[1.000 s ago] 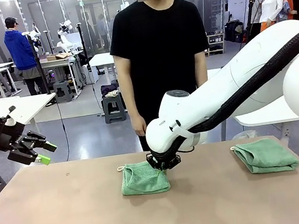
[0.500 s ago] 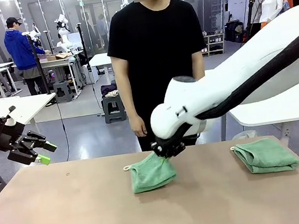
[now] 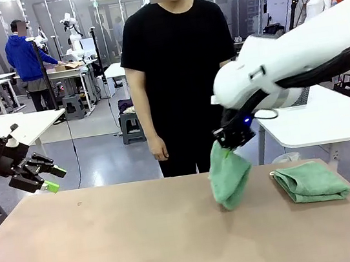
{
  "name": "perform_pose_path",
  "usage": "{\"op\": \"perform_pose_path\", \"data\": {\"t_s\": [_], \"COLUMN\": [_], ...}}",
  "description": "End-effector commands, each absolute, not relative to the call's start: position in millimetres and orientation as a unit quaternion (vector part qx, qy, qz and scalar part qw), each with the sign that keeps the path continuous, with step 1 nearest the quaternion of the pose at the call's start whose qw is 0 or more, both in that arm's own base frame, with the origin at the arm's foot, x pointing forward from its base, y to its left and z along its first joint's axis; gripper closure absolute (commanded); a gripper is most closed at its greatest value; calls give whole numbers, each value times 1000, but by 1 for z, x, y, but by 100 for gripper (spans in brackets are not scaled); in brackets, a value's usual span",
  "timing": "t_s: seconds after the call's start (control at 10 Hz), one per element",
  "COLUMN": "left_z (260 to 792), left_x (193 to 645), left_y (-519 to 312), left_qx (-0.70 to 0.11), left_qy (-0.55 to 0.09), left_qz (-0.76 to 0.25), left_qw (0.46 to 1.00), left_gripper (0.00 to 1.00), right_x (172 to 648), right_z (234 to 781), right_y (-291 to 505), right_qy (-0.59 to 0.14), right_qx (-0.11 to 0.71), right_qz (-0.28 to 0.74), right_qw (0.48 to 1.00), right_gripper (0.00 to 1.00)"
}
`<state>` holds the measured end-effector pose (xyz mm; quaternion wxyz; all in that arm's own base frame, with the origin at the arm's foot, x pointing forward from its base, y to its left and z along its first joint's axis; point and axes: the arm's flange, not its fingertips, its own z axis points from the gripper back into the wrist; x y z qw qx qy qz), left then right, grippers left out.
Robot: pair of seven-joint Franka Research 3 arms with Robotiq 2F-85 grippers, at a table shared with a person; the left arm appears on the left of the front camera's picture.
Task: Fold the towels and place them in the basket.
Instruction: Stack the folded Towel with hook on the right side of the table.
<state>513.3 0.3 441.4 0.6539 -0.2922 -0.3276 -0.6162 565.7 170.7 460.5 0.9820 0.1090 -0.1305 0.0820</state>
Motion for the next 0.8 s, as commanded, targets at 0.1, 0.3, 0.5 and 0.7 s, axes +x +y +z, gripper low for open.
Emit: {"op": "perform_pose_path", "data": {"t_s": [0.1, 0.3, 0.5, 0.7], "left_z": [442, 442, 442, 442], "left_x": [513, 513, 513, 513], "left_y": [1, 1, 1, 1], "left_qx": [-291, -291, -291, -291], "left_qy": [-327, -327, -327, -327], "left_qz": [-618, -618, -618, -618], "left_qw": [653, 653, 653, 653], "left_gripper": [20, 20, 20, 20], "right_x": [569, 583, 589, 593], "right_z": [485, 495, 506, 513], "right_y": [114, 78, 43, 25], "right_qy": [-132, -118, -108, -101], "right_qx": [87, 80, 78, 73], "right_qz": [90, 105, 109, 113], "right_qw": [983, 984, 985, 986], "right_gripper": [93, 93, 93, 93]}}
